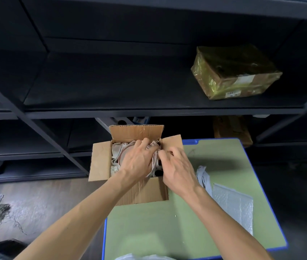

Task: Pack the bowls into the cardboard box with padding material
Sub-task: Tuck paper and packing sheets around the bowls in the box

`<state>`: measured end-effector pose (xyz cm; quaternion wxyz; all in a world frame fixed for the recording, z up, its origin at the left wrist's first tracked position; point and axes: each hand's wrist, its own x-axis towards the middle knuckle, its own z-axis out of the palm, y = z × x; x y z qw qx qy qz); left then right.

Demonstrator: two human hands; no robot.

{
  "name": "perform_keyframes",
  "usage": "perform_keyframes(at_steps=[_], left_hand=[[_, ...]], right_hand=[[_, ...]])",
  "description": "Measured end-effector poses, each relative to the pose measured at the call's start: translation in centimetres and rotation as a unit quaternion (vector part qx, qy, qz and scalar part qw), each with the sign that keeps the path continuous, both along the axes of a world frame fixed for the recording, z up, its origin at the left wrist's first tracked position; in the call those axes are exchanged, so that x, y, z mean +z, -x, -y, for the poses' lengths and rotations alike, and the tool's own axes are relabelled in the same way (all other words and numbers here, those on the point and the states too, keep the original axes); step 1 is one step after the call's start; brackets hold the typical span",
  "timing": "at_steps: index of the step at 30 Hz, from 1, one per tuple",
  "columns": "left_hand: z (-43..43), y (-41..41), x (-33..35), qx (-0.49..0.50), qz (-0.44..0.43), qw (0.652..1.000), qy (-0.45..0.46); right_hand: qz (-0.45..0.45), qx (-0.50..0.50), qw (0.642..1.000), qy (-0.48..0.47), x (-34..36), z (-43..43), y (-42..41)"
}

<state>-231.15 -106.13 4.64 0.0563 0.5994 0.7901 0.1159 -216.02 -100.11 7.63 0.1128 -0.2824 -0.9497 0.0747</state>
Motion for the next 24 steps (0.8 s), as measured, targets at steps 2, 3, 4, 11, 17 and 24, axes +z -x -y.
perform_keyframes(at_steps=[2, 3, 4, 11, 17, 24], left_hand=[[0.5, -0.3, 0.3, 0.010, 0.004, 1.000, -0.023], [0.9, -0.6, 0.5, 0.011, 0.012, 0.999, -0.040], [1.2, -1.1, 0.8, 0.011, 0.023, 0.998, -0.057], [2.8, -7.1, 1.1, 0.018, 0.102, 0.987, -0.125], [3.4, -11.4, 0.3, 0.016, 0.104, 0.988, -0.117], [3.5, -15.0, -1.2, 0.037, 0.120, 0.988, -0.091]], right_hand=[[-0.021, -0.002, 1.000, 0.009, 0.2, -0.5, -1.6], [-0.026, 0.001, 1.000, 0.013, 0.3, -0.8, -2.4], [-0.029, 0.005, 0.999, 0.017, 0.3, -1.2, -3.4], [-0.054, 0.028, 0.996, 0.058, -0.3, -3.9, -8.0], [-0.072, 0.043, 0.993, 0.084, -1.5, -4.9, -9.6], [0.043, 0.055, 0.990, 0.122, -6.1, -6.8, -10.0]])
